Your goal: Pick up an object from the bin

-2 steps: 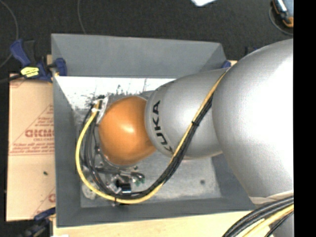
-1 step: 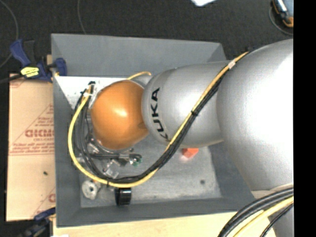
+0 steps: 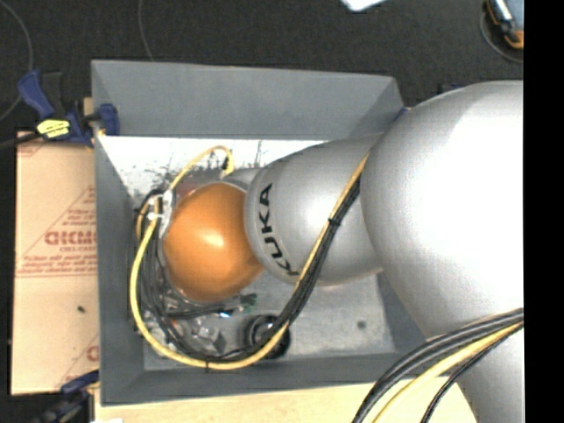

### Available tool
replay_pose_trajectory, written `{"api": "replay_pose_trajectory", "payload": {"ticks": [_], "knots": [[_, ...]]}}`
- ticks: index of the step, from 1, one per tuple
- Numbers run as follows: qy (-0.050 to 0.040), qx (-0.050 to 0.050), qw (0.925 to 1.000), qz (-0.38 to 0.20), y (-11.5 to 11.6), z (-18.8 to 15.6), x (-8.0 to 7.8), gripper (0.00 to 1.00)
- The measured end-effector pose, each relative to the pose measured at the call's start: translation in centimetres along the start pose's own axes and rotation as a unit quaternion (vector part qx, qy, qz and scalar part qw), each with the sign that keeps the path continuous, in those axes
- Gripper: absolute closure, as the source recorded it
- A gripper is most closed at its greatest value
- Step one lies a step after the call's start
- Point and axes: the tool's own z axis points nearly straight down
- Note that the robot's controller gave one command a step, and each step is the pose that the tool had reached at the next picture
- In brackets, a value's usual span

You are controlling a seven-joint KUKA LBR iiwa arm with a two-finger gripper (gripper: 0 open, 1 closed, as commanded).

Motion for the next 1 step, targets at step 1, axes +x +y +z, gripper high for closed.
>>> {"api": "replay_pose_trajectory", "payload": {"ticks": [1], "knots": [[-0.0040,0.001,0.9979,-0.065,0.91,-0.07,0.09,1.00]]}}
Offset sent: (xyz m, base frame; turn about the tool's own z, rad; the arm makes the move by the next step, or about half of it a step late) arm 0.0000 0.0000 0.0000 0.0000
